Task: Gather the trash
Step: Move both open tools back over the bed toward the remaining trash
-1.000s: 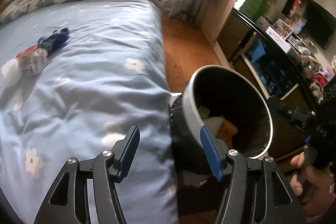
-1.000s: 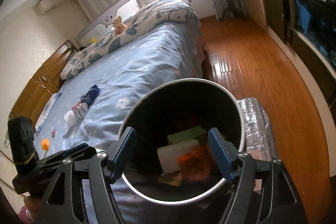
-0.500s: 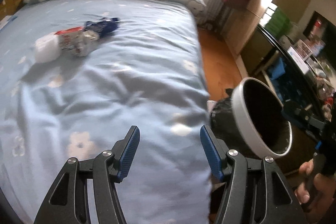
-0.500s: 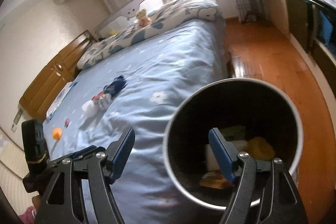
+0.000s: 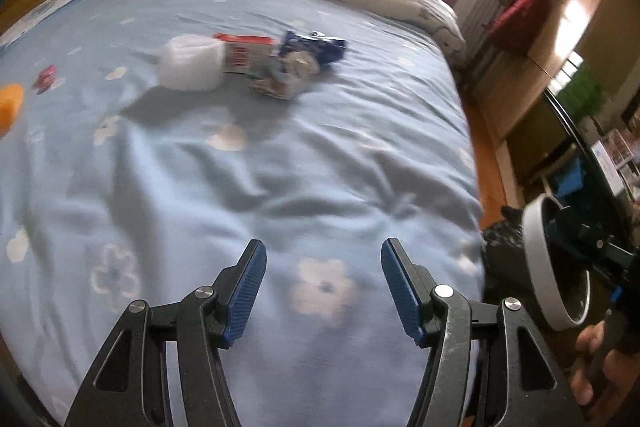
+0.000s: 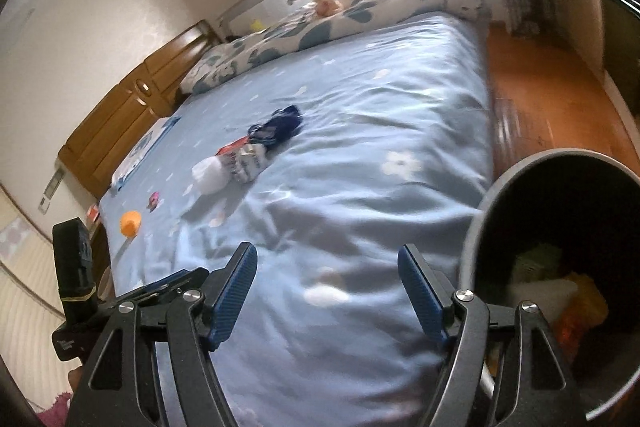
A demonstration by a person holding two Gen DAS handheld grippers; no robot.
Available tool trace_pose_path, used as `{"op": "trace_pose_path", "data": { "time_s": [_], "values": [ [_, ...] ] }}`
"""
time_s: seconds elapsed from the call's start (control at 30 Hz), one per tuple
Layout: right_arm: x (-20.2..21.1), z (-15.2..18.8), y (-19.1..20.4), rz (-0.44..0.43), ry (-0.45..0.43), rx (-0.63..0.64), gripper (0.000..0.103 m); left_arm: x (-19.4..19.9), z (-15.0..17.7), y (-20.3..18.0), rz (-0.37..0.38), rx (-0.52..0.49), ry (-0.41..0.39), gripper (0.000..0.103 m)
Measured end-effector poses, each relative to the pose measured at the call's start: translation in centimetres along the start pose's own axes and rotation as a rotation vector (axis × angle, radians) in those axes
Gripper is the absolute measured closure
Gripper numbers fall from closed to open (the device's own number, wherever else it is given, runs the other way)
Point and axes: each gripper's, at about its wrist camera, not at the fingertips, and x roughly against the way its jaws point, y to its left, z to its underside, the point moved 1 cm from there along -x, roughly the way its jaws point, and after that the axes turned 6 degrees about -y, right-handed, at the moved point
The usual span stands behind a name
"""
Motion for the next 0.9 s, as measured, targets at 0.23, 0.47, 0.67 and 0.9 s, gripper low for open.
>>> {"op": "trace_pose_path", "data": {
  "time_s": [0.23,0.47,0.67,0.9],
  "values": [
    [-4.2,-0.4,3.6,-0.048,0.045,0.038,0.028,-0.5,-2.1,4.1,-0.059,0.046,-0.02,0.043],
    [-8.8,-0.9,6.3,-0.081,0.096,0.07,0.028,-1.3,-4.1,7.5,-0.124,0.073,-0.042,0.042],
    [-12.7,-1.9,8.1,-0.097,0.116,0.089,0.028,-3.1,-6.3,9.6,-0.148,0.08,-0.057,0.04],
    [-18.3,-3.7,9.6,-0.103,0.14,0.092,0.028,-7.1,-9.7,11.9,-0.145,0.052,-0.065,0.036]
  ]
}}
